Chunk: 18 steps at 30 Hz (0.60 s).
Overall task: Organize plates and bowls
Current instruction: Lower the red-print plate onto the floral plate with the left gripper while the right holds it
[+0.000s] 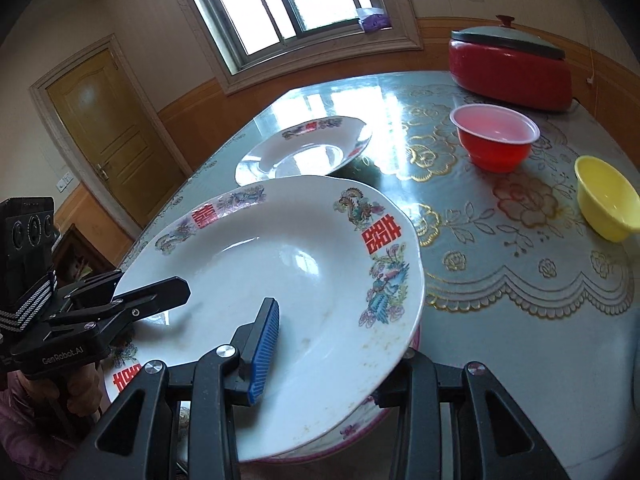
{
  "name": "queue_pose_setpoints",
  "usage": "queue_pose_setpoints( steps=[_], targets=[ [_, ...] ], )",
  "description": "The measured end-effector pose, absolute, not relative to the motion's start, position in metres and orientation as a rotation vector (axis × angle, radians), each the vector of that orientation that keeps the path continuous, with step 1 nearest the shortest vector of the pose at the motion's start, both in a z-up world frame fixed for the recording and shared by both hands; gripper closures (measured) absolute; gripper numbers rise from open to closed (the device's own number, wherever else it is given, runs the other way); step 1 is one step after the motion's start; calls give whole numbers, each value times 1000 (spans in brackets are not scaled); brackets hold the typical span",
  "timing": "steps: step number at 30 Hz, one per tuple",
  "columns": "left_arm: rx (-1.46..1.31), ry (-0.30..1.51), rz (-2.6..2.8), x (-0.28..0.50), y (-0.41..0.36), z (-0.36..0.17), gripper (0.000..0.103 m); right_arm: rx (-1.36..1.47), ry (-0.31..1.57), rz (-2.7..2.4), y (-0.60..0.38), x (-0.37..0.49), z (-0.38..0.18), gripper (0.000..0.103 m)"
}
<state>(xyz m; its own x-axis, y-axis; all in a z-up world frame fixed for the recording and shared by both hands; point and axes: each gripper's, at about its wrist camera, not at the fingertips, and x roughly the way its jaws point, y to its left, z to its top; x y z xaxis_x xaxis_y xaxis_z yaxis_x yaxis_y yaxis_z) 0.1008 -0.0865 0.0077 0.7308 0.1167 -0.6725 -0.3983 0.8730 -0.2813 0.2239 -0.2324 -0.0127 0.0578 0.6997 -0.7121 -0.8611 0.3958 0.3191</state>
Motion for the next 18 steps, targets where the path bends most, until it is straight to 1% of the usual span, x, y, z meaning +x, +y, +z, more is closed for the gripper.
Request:
queue_pose_setpoints(
  steps=[4,16,18],
  targets=[
    [-442,728,282,105,-90,-1,65,-208,976,1179,-238,226,-23,65],
    [-452,780,327,99,-85,-20,64,-287,985,1165,-222,219,-36,65],
    [-445,790,310,99,-87,-20,63,-295,996,1164,-226,219,-37,63]
  ],
)
